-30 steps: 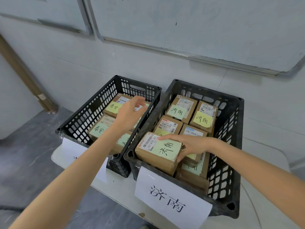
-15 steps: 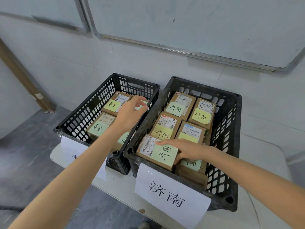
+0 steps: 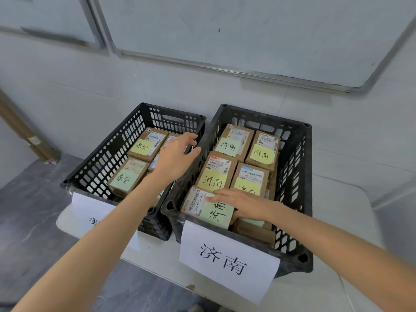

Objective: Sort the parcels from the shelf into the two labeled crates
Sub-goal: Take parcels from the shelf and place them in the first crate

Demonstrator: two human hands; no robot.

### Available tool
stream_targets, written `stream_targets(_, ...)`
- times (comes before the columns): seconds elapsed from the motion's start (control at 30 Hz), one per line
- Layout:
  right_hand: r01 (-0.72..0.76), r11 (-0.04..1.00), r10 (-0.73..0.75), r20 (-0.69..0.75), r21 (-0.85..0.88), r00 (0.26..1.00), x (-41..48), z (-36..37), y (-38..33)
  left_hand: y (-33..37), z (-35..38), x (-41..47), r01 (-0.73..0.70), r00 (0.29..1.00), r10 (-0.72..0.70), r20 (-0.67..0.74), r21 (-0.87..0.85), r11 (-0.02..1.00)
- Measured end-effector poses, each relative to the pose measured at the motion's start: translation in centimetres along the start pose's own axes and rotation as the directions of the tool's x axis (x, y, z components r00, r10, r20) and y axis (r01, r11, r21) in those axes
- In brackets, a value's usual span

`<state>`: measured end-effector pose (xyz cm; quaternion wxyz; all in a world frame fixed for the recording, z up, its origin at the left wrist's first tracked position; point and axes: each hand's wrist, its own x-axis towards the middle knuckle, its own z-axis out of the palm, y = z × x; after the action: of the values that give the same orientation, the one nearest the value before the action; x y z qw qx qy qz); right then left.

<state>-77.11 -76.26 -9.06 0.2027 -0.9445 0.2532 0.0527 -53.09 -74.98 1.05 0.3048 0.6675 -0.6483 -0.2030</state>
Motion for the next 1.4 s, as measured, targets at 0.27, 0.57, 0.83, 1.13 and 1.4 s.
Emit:
stream_targets(0.27, -0.029, 0.989, 0.029, -0.001, -0.145, 1.000, -0.3, -0.2, -1.5, -0.4, -0.1, 0.3, -0.049, 0.999, 0.048, 0.011, 0.029, 0.998)
stream_targets(0.57, -0.151, 0.926, 0.147, -0.038, -0.346, 0.988, -0.4, -1.2, -2.7, -1.0, -0.9, 0.4, -0.190, 0.982, 0.185, 0.044, 0.310, 0.932)
stream_targets(0.83, -0.482, 0.858, 0.413, -0.318, -0.179, 0.853, -1.8, -6.6, -4.1, -1.2, -1.6, 0.5, -0.288, 0.956, 0.284, 0.077, 0.442, 0.849)
stream_targets(1.13, -0.571, 0.820, 0.498, -0.441, -0.039, 0.746, -2.2, -10.9, -9.5, -0.5, -4.3, -3.3, -0.240, 0.967, 0.251, 0.047, 0.505, 0.829)
stream_targets(1.4, -0.414, 0.906, 0.329, -0.469, -0.087, 0.820, -0.4, -11.7, -18.1, -1.7, -10.0, -13.6, -0.028, 0.987, 0.101, -0.127, 0.482, 0.876)
